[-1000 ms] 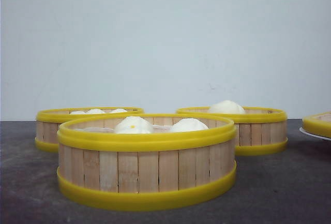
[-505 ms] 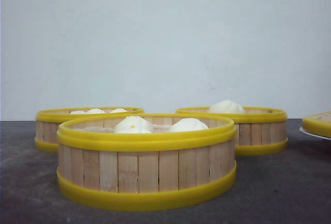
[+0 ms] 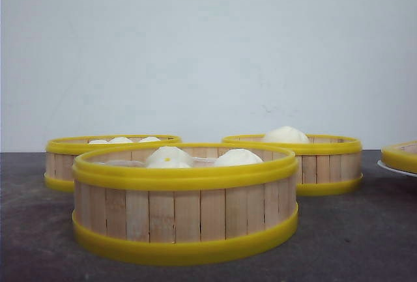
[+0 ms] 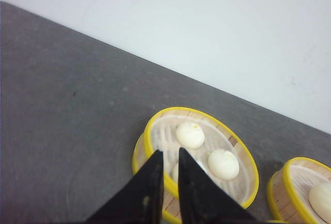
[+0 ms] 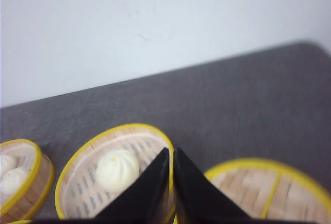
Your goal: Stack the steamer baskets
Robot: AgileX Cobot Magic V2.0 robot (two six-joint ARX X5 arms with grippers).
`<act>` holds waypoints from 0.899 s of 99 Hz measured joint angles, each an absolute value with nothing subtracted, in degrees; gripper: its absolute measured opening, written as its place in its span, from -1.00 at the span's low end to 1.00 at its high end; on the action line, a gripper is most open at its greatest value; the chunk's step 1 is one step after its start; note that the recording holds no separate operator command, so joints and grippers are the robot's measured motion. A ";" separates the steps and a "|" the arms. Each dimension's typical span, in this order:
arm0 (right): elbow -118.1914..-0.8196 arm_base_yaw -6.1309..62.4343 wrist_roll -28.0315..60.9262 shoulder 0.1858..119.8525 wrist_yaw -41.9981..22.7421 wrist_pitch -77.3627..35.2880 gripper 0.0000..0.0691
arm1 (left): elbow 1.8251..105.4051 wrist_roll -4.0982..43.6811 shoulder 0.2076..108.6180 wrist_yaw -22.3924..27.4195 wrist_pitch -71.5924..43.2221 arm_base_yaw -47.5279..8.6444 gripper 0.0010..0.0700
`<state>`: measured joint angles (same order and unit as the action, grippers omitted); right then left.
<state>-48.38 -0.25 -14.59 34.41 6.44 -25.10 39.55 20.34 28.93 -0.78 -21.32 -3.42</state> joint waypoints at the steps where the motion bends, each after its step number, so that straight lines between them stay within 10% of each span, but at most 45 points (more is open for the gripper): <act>1: -48.97 -0.19 -14.17 34.65 6.44 -25.34 -0.98 | 40.03 20.05 29.34 -0.56 -21.52 -3.42 -0.94; 13: -53.10 0.89 -10.76 35.90 6.22 -26.85 -0.87 | 43.66 16.38 32.88 1.98 -22.55 -3.66 -0.63; 35: -53.87 1.96 -9.87 36.47 6.22 -27.53 0.23 | 45.21 13.43 36.82 2.76 -22.04 -5.13 -0.05; 89: -53.87 5.15 -9.85 40.91 6.48 -28.01 0.32 | 64.14 10.76 72.07 2.70 -27.38 -7.05 -0.02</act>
<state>-53.87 5.15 -9.85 40.91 6.48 -28.01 64.14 10.76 72.07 2.70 -27.38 -7.05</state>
